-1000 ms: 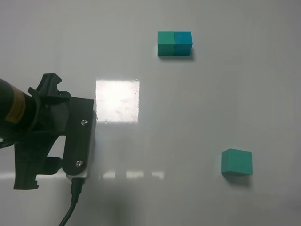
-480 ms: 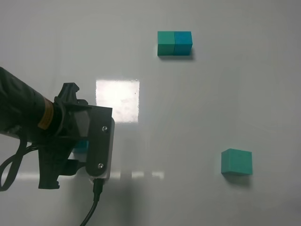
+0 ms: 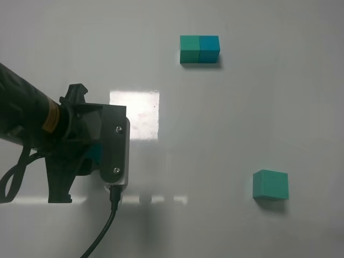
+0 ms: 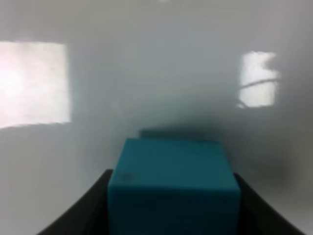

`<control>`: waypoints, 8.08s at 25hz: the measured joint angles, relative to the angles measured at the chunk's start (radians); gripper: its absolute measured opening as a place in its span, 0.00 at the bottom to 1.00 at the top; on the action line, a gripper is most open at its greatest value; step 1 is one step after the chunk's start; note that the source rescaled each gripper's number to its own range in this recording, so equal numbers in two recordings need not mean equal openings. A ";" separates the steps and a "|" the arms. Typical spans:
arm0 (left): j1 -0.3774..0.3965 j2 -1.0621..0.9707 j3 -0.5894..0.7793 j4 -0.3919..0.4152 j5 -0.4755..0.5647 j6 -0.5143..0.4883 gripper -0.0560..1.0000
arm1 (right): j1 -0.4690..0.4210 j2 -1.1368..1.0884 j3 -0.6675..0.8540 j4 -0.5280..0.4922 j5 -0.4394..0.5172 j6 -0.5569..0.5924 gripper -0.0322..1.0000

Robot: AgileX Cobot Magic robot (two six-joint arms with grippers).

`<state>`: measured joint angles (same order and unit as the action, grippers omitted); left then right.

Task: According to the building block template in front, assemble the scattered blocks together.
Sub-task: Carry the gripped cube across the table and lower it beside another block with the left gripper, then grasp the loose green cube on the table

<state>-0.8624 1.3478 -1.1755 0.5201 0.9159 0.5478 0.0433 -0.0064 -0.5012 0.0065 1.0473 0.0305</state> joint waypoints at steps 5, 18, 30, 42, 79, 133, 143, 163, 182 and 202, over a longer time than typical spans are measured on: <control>-0.057 0.016 -0.216 -0.031 0.084 0.013 0.10 | 0.000 0.000 0.000 0.000 0.000 0.000 0.04; -0.066 0.511 -0.882 -0.088 0.293 0.212 0.10 | 0.000 0.000 0.000 0.000 0.000 0.000 0.04; -0.127 0.723 -1.139 -0.104 0.304 0.245 0.10 | 0.000 0.000 0.000 0.000 0.000 0.000 0.05; -0.127 0.763 -1.145 -0.059 0.298 0.190 0.10 | 0.000 0.000 0.000 0.000 0.000 0.000 0.05; -0.015 0.510 -1.143 -0.030 0.303 -0.309 0.51 | 0.000 0.000 0.000 0.000 0.000 0.000 0.05; 0.921 -1.175 0.579 -0.520 0.137 -0.601 0.51 | 0.000 0.000 0.000 0.000 0.000 0.001 0.05; 0.921 -1.352 0.674 -0.520 0.128 -0.604 0.46 | 0.000 0.000 0.000 0.000 0.000 0.001 0.05; 0.920 -1.352 0.677 -0.527 0.124 -0.602 0.36 | 0.000 0.000 0.000 0.000 0.000 0.001 0.05; 0.920 -1.352 0.677 -0.527 0.121 -0.602 0.35 | 0.023 0.669 -0.547 0.178 -0.038 -0.562 0.04; 0.920 -1.352 0.677 -0.527 0.121 -0.602 0.35 | 0.503 0.943 -0.546 0.021 -0.021 -0.847 0.82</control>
<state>0.0575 -0.0046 -0.4984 -0.0065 1.0373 -0.0547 0.5460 0.9370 -1.0472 0.0273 1.0262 -0.8168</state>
